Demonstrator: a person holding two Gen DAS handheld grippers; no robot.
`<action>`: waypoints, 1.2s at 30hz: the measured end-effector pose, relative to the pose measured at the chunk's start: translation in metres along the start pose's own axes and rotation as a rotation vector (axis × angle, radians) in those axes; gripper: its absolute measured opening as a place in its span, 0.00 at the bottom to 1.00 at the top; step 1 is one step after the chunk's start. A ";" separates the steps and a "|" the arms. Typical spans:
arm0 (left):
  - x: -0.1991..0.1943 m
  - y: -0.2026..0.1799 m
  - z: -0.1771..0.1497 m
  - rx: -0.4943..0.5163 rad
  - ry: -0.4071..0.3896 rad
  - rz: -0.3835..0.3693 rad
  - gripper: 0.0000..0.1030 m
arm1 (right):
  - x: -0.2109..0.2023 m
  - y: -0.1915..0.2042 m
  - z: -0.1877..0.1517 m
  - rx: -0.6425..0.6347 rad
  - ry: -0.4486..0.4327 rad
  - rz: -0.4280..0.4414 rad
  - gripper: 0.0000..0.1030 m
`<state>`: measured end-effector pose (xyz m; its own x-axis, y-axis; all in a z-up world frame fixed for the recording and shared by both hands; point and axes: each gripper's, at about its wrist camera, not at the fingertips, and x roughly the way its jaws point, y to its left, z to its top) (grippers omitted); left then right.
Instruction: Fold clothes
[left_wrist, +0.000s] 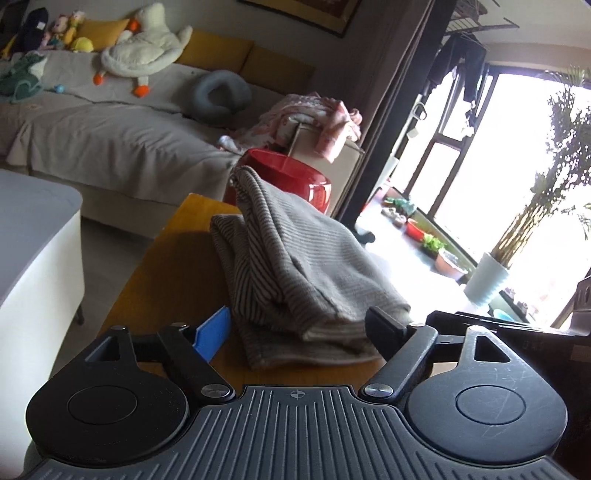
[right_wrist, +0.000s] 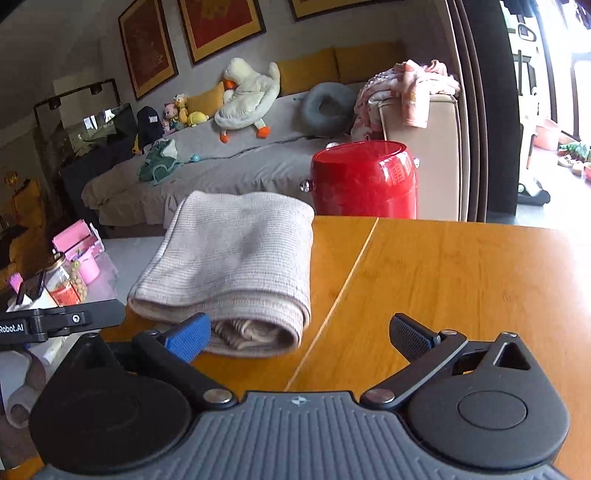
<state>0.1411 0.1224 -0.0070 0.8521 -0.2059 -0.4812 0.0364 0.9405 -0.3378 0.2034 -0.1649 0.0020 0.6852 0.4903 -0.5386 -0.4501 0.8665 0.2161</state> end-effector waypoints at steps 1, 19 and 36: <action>-0.005 -0.007 -0.007 0.008 0.012 0.028 0.95 | -0.005 0.001 -0.006 -0.005 0.021 -0.010 1.00; -0.016 -0.052 -0.066 0.066 0.102 0.250 1.00 | -0.022 0.012 -0.059 -0.135 0.111 -0.183 1.00; -0.007 -0.067 -0.070 0.153 0.143 0.324 1.00 | -0.022 0.007 -0.061 -0.099 0.096 -0.219 1.00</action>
<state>0.0959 0.0420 -0.0377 0.7513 0.0833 -0.6547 -0.1361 0.9902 -0.0302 0.1497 -0.1751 -0.0344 0.7173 0.2763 -0.6396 -0.3540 0.9352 0.0071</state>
